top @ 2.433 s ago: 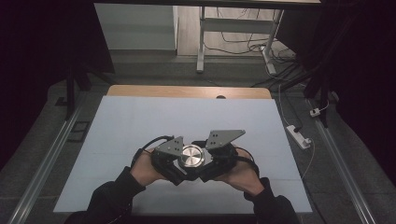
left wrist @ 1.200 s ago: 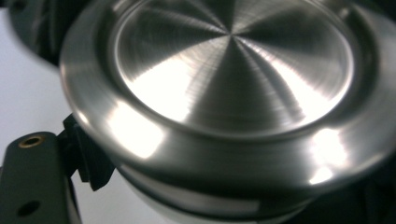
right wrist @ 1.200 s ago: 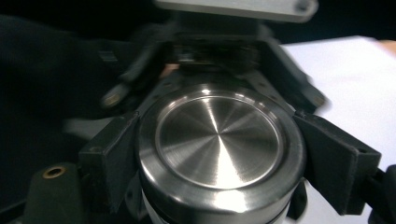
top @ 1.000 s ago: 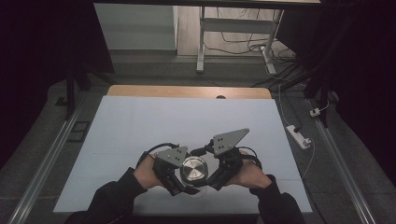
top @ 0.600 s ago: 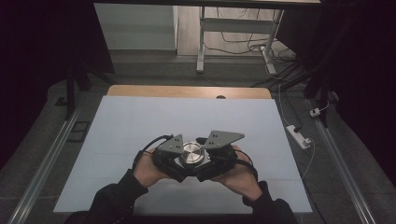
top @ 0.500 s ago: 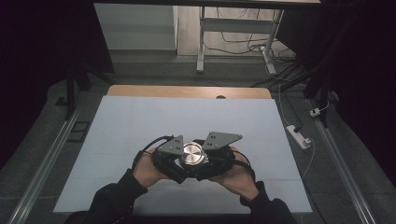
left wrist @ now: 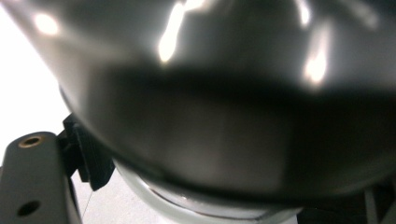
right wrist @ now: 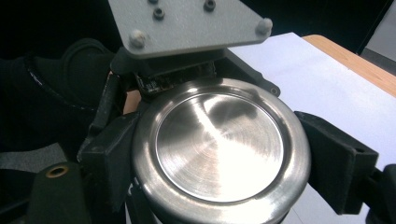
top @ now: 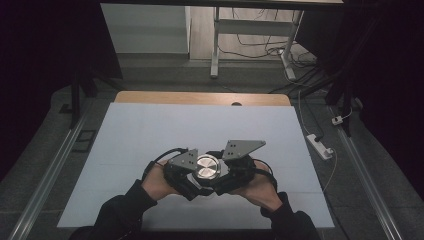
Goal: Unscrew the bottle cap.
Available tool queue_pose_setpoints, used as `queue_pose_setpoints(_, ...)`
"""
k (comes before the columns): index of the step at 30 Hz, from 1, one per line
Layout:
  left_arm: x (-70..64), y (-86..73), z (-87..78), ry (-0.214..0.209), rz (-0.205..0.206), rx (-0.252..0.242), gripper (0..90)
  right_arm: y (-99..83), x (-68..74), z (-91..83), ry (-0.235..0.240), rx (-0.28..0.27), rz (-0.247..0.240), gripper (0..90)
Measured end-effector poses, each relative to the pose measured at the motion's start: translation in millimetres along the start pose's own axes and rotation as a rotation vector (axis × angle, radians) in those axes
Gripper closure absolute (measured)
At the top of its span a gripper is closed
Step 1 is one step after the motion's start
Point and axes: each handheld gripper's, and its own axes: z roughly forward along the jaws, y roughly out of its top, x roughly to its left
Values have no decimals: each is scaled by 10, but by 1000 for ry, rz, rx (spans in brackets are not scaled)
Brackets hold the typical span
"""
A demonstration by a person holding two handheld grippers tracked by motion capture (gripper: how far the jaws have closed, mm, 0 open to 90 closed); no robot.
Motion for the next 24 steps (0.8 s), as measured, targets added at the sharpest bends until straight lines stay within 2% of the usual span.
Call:
queue_pose_setpoints(9, 66, -51, -11, 24, -21, 9, 153, 11, -39, -69, -44, 0, 7, 193)
queue_pose_setpoints(17, 154, -119, -44, 72, -71, 7, 153, -5, -35, -111, -63, 2, 7, 193)
queue_pose_setpoints(24, 206, -146, -105, 111, -88, 1, 153, -51, -31, -130, -69, 11, 12, 193)
